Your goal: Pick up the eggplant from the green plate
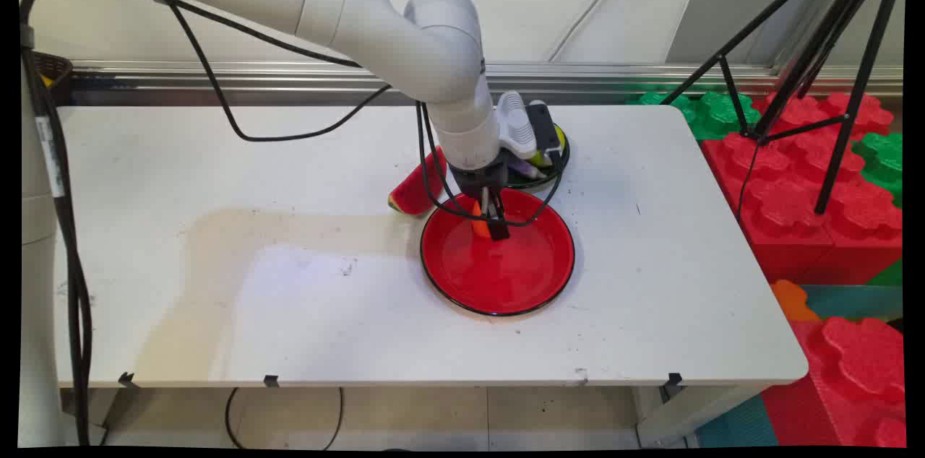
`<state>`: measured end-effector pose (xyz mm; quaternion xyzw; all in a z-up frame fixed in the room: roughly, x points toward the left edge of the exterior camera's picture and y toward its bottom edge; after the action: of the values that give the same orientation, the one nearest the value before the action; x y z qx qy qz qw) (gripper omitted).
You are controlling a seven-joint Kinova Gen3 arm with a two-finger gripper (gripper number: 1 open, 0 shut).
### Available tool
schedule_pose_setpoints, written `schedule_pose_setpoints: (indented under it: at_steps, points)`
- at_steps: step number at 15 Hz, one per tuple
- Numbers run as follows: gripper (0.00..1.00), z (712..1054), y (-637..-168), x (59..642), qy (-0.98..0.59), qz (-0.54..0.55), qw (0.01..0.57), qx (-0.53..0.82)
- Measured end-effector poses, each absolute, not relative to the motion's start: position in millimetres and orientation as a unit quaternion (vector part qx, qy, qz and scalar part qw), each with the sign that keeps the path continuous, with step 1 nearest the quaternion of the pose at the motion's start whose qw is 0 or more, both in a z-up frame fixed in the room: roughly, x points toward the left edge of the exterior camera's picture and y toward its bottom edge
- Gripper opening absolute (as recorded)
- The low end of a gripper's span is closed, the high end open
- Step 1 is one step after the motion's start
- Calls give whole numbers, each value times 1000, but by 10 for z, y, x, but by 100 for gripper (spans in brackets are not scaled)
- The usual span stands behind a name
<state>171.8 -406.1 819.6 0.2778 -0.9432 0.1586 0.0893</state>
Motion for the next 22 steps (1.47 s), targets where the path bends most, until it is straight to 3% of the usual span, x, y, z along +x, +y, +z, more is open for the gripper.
schedule_pose_setpoints:
  at_steps: [9, 14, 22]
  points:
    - [100, 8559, -3957, 1874, -938, 175, 142, 264]
    - [100, 9051, -3687, 2257, -923, 193, 185, 276]
    - [100, 9473, -3280, 2720, -902, 207, 203, 321]
